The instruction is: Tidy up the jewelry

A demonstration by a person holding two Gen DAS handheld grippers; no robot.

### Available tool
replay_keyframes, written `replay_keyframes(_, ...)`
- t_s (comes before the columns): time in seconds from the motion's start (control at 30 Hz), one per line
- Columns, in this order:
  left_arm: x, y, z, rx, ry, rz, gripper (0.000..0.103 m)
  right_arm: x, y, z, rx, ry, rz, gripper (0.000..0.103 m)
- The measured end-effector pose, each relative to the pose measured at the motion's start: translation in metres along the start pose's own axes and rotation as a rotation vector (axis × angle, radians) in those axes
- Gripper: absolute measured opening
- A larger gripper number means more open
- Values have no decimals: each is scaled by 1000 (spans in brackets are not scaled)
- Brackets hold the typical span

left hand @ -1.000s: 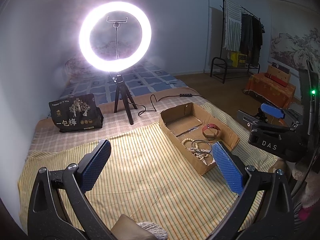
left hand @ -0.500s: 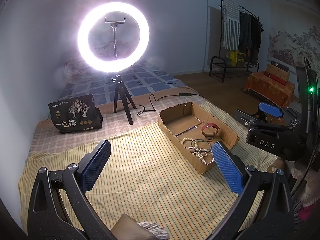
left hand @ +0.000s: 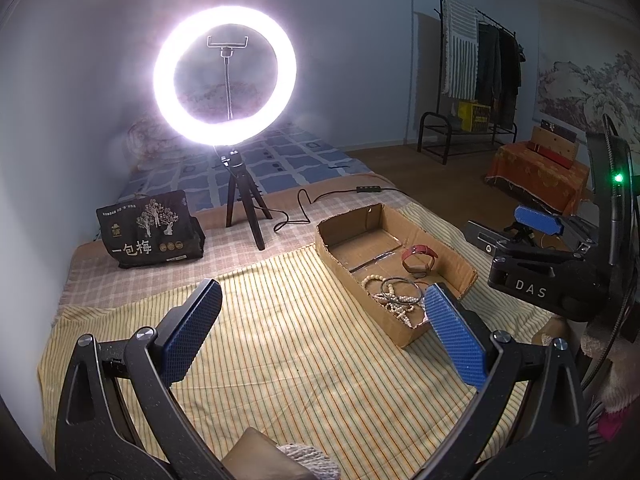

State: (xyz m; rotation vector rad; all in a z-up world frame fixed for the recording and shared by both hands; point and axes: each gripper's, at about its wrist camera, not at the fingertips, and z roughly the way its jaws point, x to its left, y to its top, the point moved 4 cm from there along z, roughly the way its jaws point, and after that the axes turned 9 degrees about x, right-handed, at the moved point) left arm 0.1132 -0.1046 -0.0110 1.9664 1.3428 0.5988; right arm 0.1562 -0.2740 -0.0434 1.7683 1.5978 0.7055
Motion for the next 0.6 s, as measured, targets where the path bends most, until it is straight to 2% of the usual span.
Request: replay_keyframes(0.6,3,2,-1,-12,15,9,103,4,-1,3,17,3,-6,81)
